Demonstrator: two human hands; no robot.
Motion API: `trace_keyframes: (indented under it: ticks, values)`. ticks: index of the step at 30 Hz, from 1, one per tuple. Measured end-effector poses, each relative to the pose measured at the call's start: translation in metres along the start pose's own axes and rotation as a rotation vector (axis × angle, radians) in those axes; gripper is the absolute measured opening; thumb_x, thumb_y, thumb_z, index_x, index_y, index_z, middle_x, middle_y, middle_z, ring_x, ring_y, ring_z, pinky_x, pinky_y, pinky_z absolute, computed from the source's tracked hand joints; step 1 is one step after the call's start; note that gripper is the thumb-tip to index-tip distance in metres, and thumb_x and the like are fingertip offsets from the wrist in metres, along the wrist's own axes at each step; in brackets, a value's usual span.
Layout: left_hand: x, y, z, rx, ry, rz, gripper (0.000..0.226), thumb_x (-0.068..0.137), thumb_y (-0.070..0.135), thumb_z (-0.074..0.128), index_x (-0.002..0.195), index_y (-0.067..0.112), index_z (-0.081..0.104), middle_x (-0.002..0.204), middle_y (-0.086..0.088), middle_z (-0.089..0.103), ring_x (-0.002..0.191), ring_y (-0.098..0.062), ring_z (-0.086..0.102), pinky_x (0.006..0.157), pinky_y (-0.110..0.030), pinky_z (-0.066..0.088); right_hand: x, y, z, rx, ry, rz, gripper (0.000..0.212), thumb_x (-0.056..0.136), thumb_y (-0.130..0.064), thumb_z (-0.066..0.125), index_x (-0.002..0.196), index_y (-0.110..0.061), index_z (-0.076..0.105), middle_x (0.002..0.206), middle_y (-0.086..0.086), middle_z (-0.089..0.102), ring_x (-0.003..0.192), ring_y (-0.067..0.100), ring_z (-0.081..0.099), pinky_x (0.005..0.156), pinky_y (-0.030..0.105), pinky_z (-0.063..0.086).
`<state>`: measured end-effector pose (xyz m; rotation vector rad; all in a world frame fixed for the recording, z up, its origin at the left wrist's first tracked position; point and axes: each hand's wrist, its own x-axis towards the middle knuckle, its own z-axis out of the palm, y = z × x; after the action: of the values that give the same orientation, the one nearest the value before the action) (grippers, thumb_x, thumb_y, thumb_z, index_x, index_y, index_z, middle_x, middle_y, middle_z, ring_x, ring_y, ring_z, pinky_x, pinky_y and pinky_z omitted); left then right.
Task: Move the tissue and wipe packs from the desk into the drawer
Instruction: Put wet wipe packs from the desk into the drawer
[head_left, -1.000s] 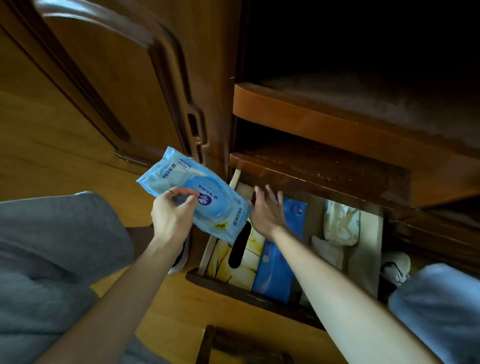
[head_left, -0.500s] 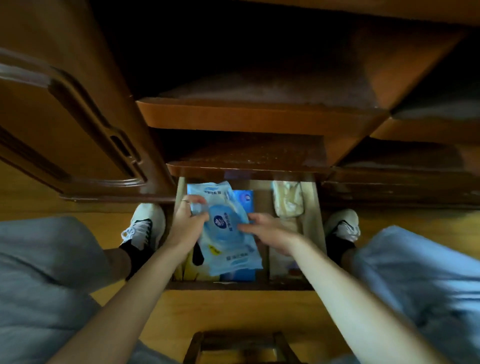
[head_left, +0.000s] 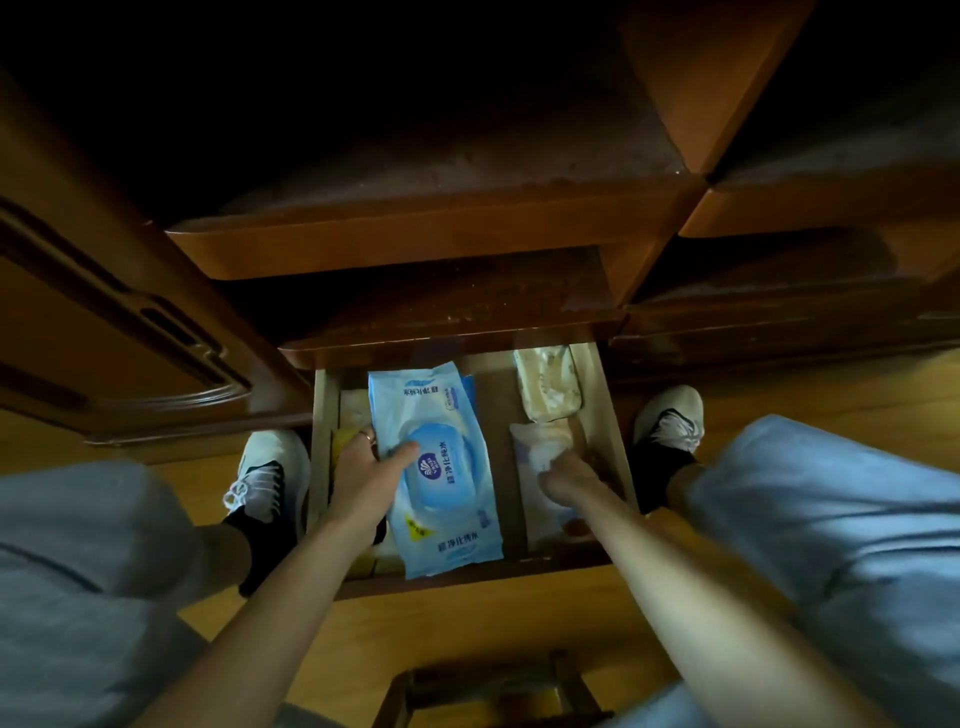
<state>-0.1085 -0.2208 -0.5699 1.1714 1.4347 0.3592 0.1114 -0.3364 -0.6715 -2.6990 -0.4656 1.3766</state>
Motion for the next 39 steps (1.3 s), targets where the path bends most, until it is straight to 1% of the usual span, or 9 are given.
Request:
trace_keyframes:
  ticks: [5,10,13,16,20,23,29,33,39]
  values:
    - [0.011,-0.01,-0.01,0.006,-0.008,-0.027,0.019,0.091,0.021,0.073,0.107,0.017,0.065,0.093,-0.001,0.077,0.074,-0.013,0.076,0.058,-0.032,0.059,0.018,0.003,0.019,-0.177,0.212,0.013,0.07,0.095,-0.024,0.067,0.151,0.002,0.033,0.146,0.024,0.049,0.132,0.039,0.053,0.103,0.045,0.051]
    - [0.016,-0.011,-0.012,-0.02,0.008,-0.043,0.024,0.093,0.023,0.07,0.114,0.015,0.063,0.099,-0.004,0.076,0.084,-0.021,0.075,0.077,-0.047,0.062,0.011,0.0,-0.002,0.047,0.092,-0.008,0.037,0.097,-0.021,0.067,0.128,-0.002,0.063,0.115,0.014,0.07,0.106,0.032,0.068,0.071,0.031,0.051]
    - [0.017,-0.005,-0.007,-0.026,0.043,-0.026,0.02,0.095,0.023,0.067,0.112,0.016,0.059,0.096,-0.002,0.073,0.079,-0.016,0.073,0.055,-0.031,0.059,-0.008,-0.005,-0.024,0.203,0.13,-0.024,0.044,0.1,-0.019,0.061,0.139,-0.001,0.052,0.125,0.017,0.064,0.11,0.036,0.065,0.045,0.021,0.046]
    - [0.014,0.0,0.003,-0.012,0.041,-0.012,0.015,0.096,0.024,0.063,0.11,0.021,0.057,0.094,0.002,0.071,0.073,-0.008,0.069,0.041,-0.017,0.048,-0.033,-0.008,-0.046,0.21,0.276,-0.174,0.04,0.103,-0.028,0.055,0.139,-0.01,0.049,0.111,0.003,0.065,0.088,0.022,0.066,0.055,0.024,0.047]
    - [0.008,0.004,0.01,-0.07,-0.03,-0.032,0.018,0.1,0.016,0.056,0.117,0.02,0.059,0.108,-0.005,0.071,0.093,-0.022,0.07,0.075,-0.042,0.059,-0.074,-0.035,-0.048,0.636,-0.04,-0.376,0.022,0.099,-0.028,0.065,0.118,-0.017,0.064,0.102,0.0,0.073,0.082,0.014,0.076,0.053,0.023,0.059]
    - [0.002,0.005,0.011,-0.179,-0.053,-0.066,0.015,0.102,0.022,0.052,0.113,0.023,0.063,0.106,-0.008,0.074,0.092,-0.026,0.072,0.082,-0.048,0.06,-0.095,-0.054,-0.019,0.483,-0.014,-0.516,0.026,0.097,-0.037,0.066,0.115,-0.021,0.058,0.101,-0.01,0.069,0.077,0.003,0.07,0.05,0.011,0.052]
    - [-0.002,0.001,-0.001,-0.303,-0.123,-0.11,0.051,0.087,0.075,0.052,0.105,0.03,0.069,0.097,-0.006,0.078,0.084,-0.024,0.076,0.065,-0.038,0.06,-0.099,-0.061,0.0,0.246,0.061,-0.643,0.033,0.095,-0.054,0.063,0.106,-0.024,0.069,0.094,-0.013,0.07,0.084,0.006,0.068,0.069,0.028,0.059]
    - [-0.004,0.002,-0.001,-0.206,-0.126,-0.041,0.067,0.07,0.075,0.063,0.112,0.023,0.066,0.088,0.004,0.076,0.073,-0.007,0.074,0.055,-0.022,0.054,-0.088,-0.07,-0.002,0.154,0.073,-0.691,0.027,0.095,-0.049,0.064,0.102,-0.024,0.071,0.096,-0.008,0.071,0.088,0.01,0.068,0.079,0.037,0.059]
    - [0.011,-0.004,-0.007,-0.229,-0.043,-0.103,0.04,0.098,0.052,0.051,0.093,0.02,0.075,0.082,-0.006,0.078,0.076,-0.023,0.075,0.059,-0.03,0.055,-0.072,-0.083,0.016,0.213,0.034,-0.622,0.021,0.086,-0.05,0.06,0.101,-0.036,0.061,0.118,-0.018,0.052,0.12,0.009,0.041,0.099,0.035,0.042]
